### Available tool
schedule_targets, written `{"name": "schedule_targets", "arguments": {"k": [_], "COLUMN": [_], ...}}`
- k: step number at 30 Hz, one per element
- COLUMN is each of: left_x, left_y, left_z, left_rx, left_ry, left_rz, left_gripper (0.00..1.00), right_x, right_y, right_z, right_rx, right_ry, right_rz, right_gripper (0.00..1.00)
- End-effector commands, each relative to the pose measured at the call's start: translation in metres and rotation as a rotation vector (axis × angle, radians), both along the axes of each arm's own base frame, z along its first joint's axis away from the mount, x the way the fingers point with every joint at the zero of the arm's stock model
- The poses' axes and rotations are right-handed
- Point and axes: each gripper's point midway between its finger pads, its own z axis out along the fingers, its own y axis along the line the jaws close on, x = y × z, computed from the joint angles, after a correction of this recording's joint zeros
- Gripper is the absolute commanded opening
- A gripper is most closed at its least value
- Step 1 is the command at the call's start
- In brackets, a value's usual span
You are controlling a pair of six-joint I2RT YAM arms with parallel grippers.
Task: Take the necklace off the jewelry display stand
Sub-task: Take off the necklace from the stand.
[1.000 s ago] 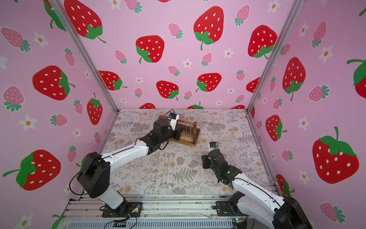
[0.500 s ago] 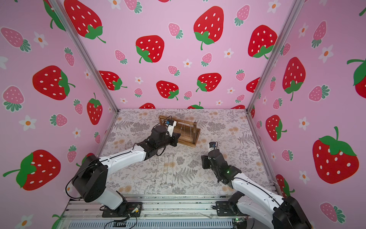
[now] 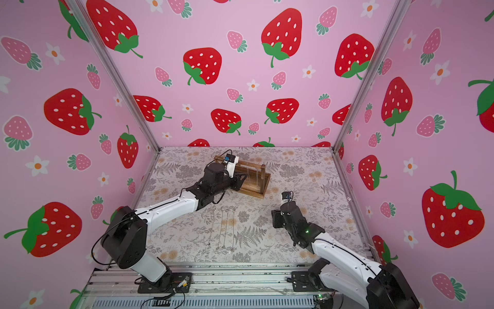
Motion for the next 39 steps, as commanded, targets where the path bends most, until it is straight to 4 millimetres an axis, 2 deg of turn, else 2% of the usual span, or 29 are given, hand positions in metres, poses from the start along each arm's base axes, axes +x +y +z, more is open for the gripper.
{"name": "schedule_targets", "arguments": {"k": [1,9,19,39], "left_x": [0.009,0.016,0.011,0.015], "left_y": [-0.007,-0.013,-0.017,-0.02], "left_z": [0.016,0.022,0.034,0.048], "left_rx": [-0.021,-0.036,-0.071,-0.093], "left_ry": [-0.02,-0.022,-0.038,-0.068], "left_rz": [-0.035,-0.05,-0.081,-0.082], "left_gripper": [0.33,0.33,0.3,0.27], "right_x": [0.005,0.005,0.004,0.005], "right_y": [0.002,0.002,0.003,0.004], "right_z": [0.009,0.008,0.009,0.009], "right_rx": [0.017,0.016,0.019,0.021], "right_ry": [-0.016,-0.017,-0.015,-0.015], "right_rz": [-0.003,-0.002,0.002,0.005], "right_gripper": [0.44,0.44,0.44,0.44]}}
